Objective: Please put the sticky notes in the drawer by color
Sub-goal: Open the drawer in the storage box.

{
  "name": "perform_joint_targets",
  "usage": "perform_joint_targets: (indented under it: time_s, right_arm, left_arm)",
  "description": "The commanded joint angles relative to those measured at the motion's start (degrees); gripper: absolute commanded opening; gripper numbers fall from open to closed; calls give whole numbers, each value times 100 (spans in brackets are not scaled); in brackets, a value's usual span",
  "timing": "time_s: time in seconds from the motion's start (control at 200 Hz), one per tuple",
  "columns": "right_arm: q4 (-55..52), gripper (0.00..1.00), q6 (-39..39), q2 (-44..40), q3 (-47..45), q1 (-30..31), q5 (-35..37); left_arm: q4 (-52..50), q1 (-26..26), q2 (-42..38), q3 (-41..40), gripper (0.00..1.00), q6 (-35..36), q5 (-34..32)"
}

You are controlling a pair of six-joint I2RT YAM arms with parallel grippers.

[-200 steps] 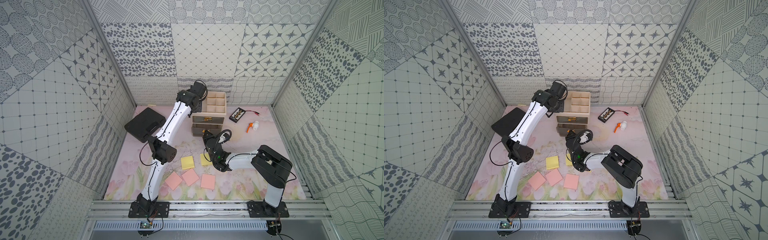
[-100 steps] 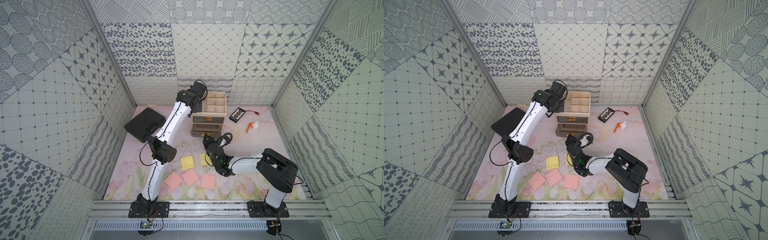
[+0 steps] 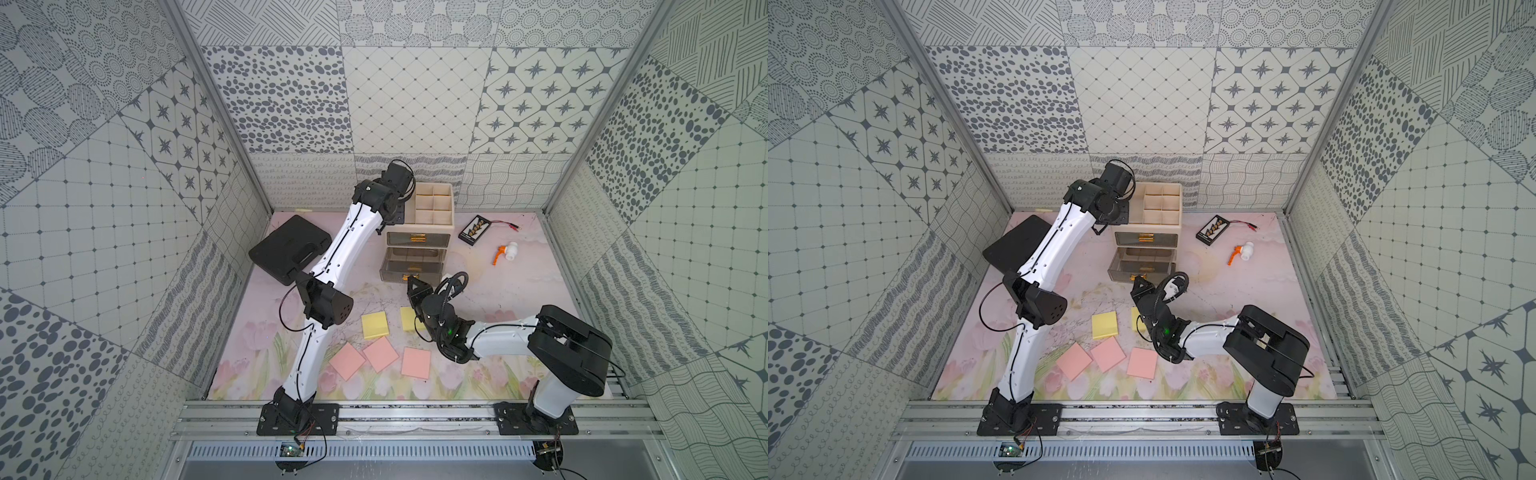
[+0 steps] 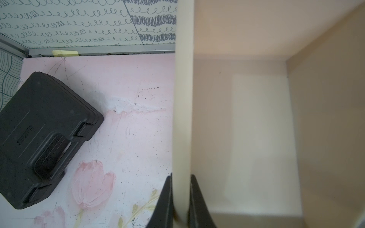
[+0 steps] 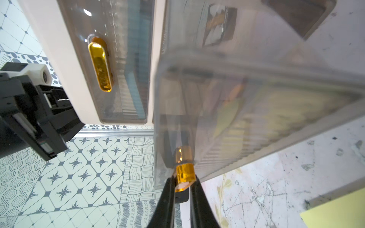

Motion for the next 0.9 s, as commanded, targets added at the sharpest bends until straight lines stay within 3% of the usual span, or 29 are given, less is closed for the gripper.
perform_joint_targets:
  time_s: [0.0, 0.48, 0.635, 0.895]
  right_arm:
    - [874, 10, -362, -384, 84, 352, -907]
    - [646, 15, -416, -605, -96, 355, -838]
    - [559, 31, -451, -734, -209, 341, -828]
    - [348, 41, -633, -1119, -381, 335, -779]
  left_arm:
    - [700, -84, 177, -97, 0, -702, 372]
    - [702, -76, 186, -97, 0, -667, 398]
    - [701, -75, 181, -96, 0, -649, 398]
    - [703, -58, 179, -97, 0, -640, 427]
